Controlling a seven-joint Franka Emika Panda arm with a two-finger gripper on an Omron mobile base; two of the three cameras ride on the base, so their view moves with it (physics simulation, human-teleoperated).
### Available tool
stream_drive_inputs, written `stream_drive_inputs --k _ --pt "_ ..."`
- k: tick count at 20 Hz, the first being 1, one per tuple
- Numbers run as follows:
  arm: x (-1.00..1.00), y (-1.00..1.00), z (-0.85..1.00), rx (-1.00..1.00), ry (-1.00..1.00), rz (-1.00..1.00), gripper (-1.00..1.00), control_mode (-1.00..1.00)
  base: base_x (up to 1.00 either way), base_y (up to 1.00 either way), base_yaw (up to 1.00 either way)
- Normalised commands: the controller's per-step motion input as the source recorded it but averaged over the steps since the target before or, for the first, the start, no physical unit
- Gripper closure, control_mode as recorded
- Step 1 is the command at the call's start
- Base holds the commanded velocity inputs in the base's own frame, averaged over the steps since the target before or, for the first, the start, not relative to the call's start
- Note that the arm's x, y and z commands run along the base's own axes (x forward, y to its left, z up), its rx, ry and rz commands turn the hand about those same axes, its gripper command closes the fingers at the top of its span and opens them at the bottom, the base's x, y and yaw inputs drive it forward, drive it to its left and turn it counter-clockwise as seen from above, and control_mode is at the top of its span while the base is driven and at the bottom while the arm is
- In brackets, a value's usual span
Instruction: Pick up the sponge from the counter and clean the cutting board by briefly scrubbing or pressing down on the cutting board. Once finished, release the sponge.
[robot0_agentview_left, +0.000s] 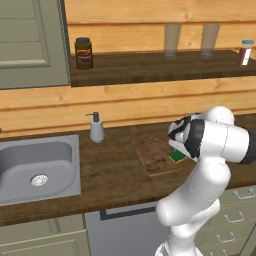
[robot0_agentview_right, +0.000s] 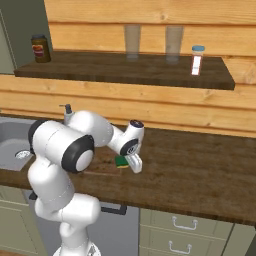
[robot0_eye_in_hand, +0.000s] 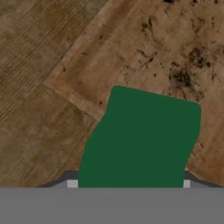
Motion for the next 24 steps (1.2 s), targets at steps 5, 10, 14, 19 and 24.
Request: stream_drive_inputs --k 5,10,14,19,24 --pt "-0.02 -0.72 0.0 0.0 0.0 0.0 1.0 -1.0 0.0 0.0 0.0" --pt "0.04 -0.6 0.0 0.0 0.0 0.0 1.0 -1.0 0.0 0.0 0.0" --pt "0.13 -0.49 0.0 0.0 0.0 0.0 1.0 -1.0 0.0 0.0 0.0" --pt "0.31 -0.27 -0.01 0.0 0.0 0.0 -1.0 -1.0 0.0 0.0 0.0" --pt "0.0 -0.06 0.05 0.0 -0.04 0.0 -1.0 -1.0 0.0 0.0 0.0"
